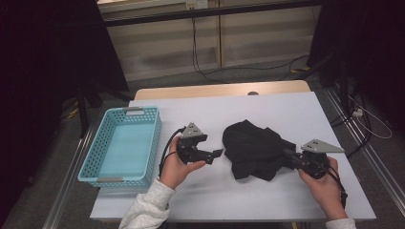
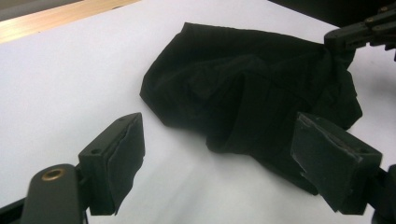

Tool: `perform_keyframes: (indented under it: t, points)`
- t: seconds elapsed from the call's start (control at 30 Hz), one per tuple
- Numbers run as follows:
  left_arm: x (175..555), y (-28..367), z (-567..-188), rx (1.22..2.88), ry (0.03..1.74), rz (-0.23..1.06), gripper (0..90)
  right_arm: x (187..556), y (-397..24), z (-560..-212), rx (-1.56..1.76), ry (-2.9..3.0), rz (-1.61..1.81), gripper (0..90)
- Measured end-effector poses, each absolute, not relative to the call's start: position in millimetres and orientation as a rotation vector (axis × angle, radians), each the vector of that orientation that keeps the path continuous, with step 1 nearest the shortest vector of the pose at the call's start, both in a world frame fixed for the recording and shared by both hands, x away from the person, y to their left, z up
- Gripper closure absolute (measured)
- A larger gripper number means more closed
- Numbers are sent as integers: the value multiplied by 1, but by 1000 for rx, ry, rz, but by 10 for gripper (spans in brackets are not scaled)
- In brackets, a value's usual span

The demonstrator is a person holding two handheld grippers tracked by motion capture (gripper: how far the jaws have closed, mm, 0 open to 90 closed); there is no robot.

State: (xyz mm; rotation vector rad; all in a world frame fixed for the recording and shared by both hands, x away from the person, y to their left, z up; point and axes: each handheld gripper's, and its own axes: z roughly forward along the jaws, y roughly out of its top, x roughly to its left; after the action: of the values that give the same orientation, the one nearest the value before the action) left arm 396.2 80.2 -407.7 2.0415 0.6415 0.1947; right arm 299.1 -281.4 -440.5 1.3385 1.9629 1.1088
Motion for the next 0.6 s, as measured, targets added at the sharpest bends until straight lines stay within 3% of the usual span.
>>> perform_keyframes:
  t: [0.6]
  points:
    - [388, 97, -413, 2051, 673, 209, 175, 312, -268, -439, 1293, 1997, 1106, 898]
